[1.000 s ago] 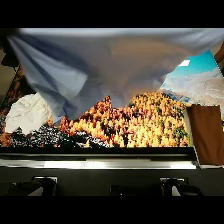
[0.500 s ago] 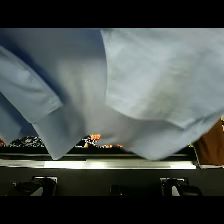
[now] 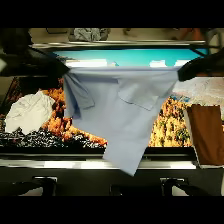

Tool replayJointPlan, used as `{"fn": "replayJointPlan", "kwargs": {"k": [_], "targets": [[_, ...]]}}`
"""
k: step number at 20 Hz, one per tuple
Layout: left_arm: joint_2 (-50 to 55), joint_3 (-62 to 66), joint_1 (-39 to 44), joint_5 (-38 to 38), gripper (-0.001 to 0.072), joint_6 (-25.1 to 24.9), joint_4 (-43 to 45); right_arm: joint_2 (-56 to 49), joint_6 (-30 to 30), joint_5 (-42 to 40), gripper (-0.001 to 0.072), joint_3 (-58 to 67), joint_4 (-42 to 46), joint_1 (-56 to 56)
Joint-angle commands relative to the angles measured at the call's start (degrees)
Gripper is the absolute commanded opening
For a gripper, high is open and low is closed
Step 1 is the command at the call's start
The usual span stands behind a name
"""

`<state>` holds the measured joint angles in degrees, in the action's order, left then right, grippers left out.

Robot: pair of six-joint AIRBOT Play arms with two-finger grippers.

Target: Fold the shirts.

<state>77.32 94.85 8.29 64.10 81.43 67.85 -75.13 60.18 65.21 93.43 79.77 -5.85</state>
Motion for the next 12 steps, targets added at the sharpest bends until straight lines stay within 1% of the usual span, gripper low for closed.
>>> {"fn": "replayJointPlan", "kwargs": {"k": [1, 4, 5, 7, 8, 9, 10, 11, 12], "targets": [[12.81, -2.75, -0.07, -4.79, 0.0033, -1.97, -1.07, -16.11, 4.52, -6.23, 0.0037, -0.22, -11.06, -0.02], [19.28, -2.78, -0.02, -5.14, 0.0034, -1.95, -2.49, -22.97, 5.44, -5.11, 0.0037, -0.24, -21.57, 0.11], [20.61, -2.78, 0.00, -5.09, 0.0034, -1.92, -3.02, -24.13, 5.42, -5.11, 0.0037, -0.24, -23.02, 0.55], [22.05, -2.75, -0.07, -4.81, 0.0043, -1.92, -5.29, -25.07, 5.38, -5.70, 0.0039, -0.22, -22.77, 1.77], [21.99, -2.49, -0.39, -3.69, 0.0137, -1.95, -5.44, -24.96, 5.22, -7.41, 0.0073, -0.22, -22.62, 1.97], [22.01, -1.11, -1.22, -0.81, 0.0371, -1.95, -5.20, -24.59, 4.98, -8.02, 0.0226, -0.02, -22.58, 1.75], [21.97, 1.09, -2.82, 3.58, 0.0585, -1.95, -4.13, -23.78, 4.04, -6.93, 0.0424, 0.52, -22.53, 0.83], [21.94, 3.50, -4.92, 8.41, 0.0598, -1.95, -2.27, -22.53, 2.10, -4.94, 0.0472, 0.96, -22.18, -0.61], [21.68, 5.42, -7.82, 12.90, 0.0597, -1.60, -0.52, -21.14, 1.18, -2.67, 0.0473, 1.03, -21.31, -2.32]]}}
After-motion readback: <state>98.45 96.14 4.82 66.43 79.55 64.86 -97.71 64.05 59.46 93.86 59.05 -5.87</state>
